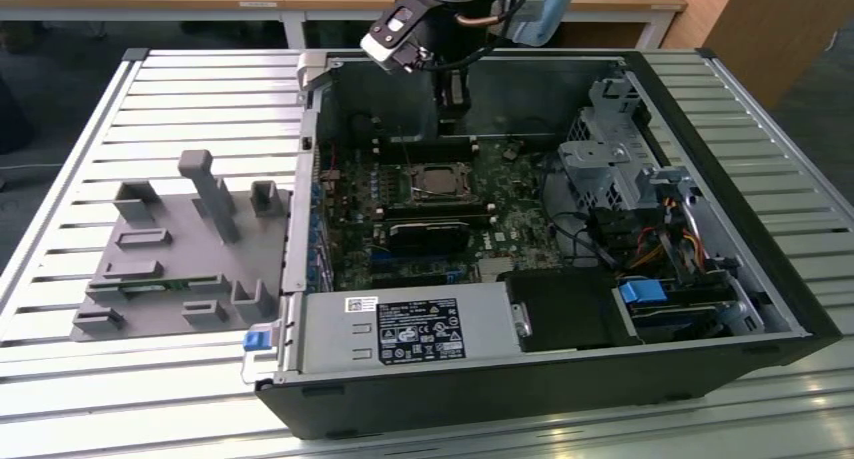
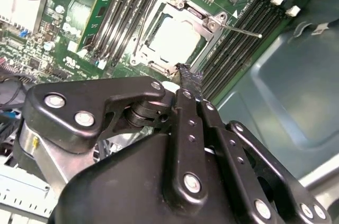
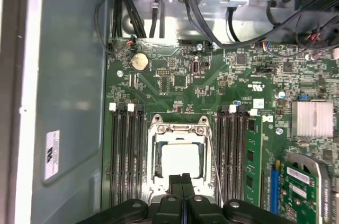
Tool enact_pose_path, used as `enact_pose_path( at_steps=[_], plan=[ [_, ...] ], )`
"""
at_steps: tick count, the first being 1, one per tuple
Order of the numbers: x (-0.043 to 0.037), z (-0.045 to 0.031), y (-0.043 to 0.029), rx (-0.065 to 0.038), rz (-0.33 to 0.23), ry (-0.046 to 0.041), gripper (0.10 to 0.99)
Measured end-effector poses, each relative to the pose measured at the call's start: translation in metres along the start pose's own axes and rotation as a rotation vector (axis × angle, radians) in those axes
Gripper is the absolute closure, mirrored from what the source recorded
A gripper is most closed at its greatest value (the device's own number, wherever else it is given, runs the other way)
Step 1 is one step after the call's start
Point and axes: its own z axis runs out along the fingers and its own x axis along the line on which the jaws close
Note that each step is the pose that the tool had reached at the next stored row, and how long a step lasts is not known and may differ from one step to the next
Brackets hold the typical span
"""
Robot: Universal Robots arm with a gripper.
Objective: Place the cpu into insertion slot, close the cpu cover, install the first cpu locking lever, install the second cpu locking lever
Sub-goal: 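Install the first cpu locking lever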
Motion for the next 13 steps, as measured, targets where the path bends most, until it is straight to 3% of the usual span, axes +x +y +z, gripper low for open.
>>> enact_pose_path(
  at_steps=[4,8,13],
  plan=[
    [-0.0001,-0.0079,0.0003,-0.001,0.000,-0.0002,0.980],
    [-0.0001,-0.0079,0.0003,-0.002,-0.016,0.0005,0.980],
    [-0.0001,-0.0079,0.0003,-0.003,-0.074,0.0026,0.980]
  ],
)
